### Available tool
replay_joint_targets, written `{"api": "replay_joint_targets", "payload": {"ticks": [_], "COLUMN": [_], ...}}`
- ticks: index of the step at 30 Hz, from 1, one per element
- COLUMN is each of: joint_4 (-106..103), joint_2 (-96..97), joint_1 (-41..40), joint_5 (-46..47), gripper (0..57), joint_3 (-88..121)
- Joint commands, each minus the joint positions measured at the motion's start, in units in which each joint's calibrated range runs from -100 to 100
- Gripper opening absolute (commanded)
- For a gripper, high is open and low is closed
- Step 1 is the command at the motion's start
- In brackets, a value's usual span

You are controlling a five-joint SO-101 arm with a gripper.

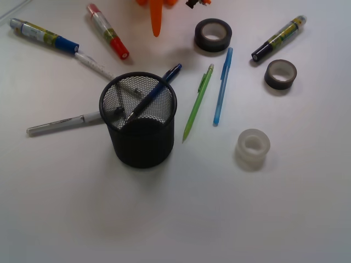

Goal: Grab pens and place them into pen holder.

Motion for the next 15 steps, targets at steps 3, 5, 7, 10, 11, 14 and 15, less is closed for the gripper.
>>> {"api": "replay_joint_targets", "payload": {"ticks": [3,5,7,10,11,14,15], "joint_4": [0.98,0.98,0.98,0.98,0.98,0.98,0.98], "joint_2": [-0.03,0.06,0.06,0.06,0.06,0.06,0.06], "joint_1": [-1.99,-0.57,0.62,0.7,0.7,0.7,0.7], "joint_5": [-0.24,-0.29,-0.29,-0.29,-0.29,-0.29,-0.29], "gripper": [5.4,5.4,5.3,5.3,5.3,5.3,5.3], "joint_3": [-0.06,-0.15,-0.15,-0.15,-0.15,-0.15,-0.15]}}
